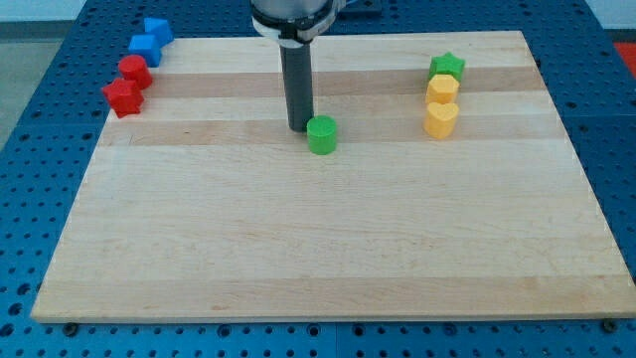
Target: Place the green star horizontally left to the yellow heart
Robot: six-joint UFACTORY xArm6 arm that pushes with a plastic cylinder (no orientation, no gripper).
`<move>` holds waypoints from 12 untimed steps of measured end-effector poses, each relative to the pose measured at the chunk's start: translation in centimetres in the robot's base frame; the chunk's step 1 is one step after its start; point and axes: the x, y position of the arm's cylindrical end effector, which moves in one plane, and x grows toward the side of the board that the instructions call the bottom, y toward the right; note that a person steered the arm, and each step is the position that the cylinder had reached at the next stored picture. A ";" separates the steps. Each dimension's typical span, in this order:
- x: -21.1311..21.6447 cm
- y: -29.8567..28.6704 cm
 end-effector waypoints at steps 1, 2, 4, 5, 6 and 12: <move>-4.9 6.8; -9.7 13.2; -12.1 15.6; -14.1 21.1; -8.9 19.5; -1.6 14.3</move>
